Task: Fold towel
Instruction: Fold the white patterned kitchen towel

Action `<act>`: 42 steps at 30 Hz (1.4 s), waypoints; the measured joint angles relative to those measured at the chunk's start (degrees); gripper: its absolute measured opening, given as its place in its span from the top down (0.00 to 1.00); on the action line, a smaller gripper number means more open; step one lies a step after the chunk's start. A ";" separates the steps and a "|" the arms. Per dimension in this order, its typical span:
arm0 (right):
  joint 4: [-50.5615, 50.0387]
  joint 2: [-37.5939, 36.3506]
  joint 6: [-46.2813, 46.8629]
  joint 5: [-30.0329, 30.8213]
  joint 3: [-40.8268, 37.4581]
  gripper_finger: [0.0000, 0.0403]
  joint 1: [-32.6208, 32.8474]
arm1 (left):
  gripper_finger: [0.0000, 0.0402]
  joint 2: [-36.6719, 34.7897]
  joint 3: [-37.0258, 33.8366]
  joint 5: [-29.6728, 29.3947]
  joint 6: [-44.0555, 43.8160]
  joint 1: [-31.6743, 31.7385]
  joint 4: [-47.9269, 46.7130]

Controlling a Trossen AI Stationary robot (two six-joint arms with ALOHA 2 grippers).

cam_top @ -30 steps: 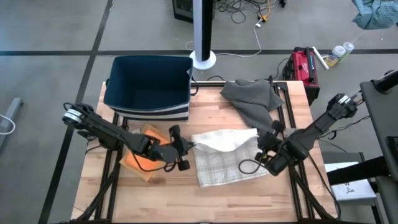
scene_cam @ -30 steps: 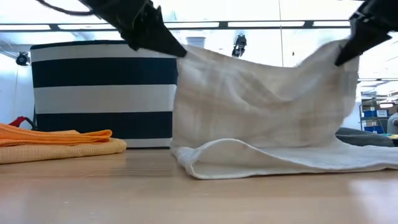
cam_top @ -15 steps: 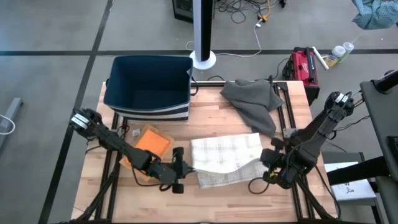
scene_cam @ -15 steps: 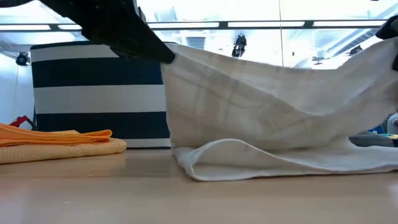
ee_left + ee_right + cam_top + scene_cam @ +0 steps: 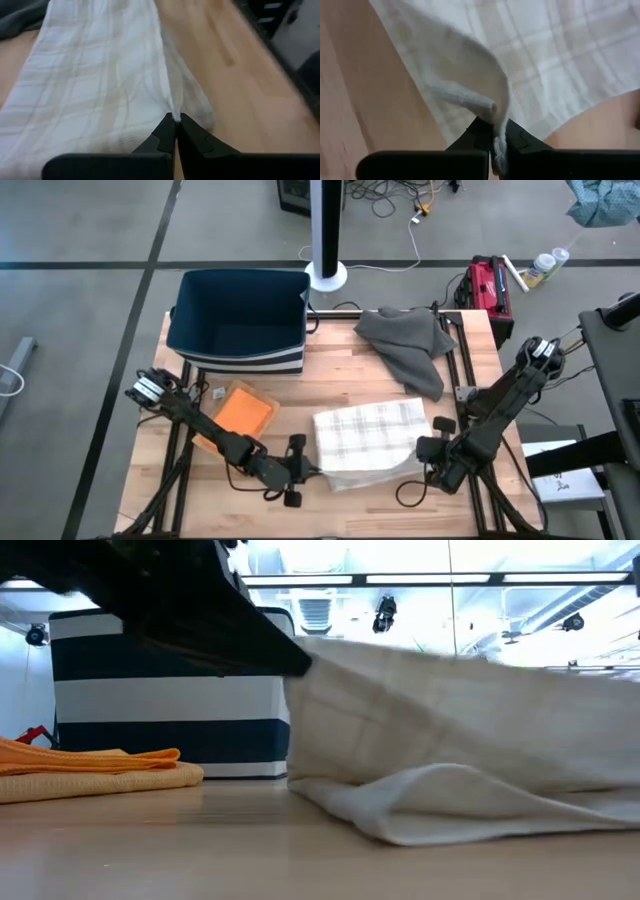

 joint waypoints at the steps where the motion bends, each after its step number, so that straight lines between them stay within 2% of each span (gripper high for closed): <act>1: -0.13 0.23 -0.36 -0.44 0.00 0.99 0.03 | 1.00 0.00 0.03 0.10 0.13 -0.32 0.33; 10: -1.20 -4.20 -2.20 3.73 1.00 0.99 0.00 | 1.00 -0.68 0.03 0.15 1.33 -0.77 4.59; 14: -1.25 -7.07 -3.66 4.04 1.18 0.99 -0.02 | 1.00 -0.34 0.03 1.86 2.41 -0.91 9.70; 18: -2.93 -8.84 -4.22 4.04 1.18 0.99 -0.02 | 1.00 1.75 0.03 4.49 3.74 -0.92 15.09; 25: -6.93 -8.70 -0.23 4.53 1.18 0.99 -0.04 | 1.00 6.80 0.01 4.83 4.44 -0.56 22.37; 28: -7.36 -8.69 -0.19 4.54 1.20 0.99 -0.15 | 1.00 7.73 0.08 6.74 5.11 -0.24 24.60; 35: -7.34 -8.76 0.04 4.54 1.19 0.99 -0.15 | 1.00 10.64 4.08 9.88 6.84 -0.21 23.26; 42: -6.60 -8.43 0.23 4.52 1.20 0.99 -0.15 | 0.99 11.66 7.13 9.42 7.27 0.29 14.16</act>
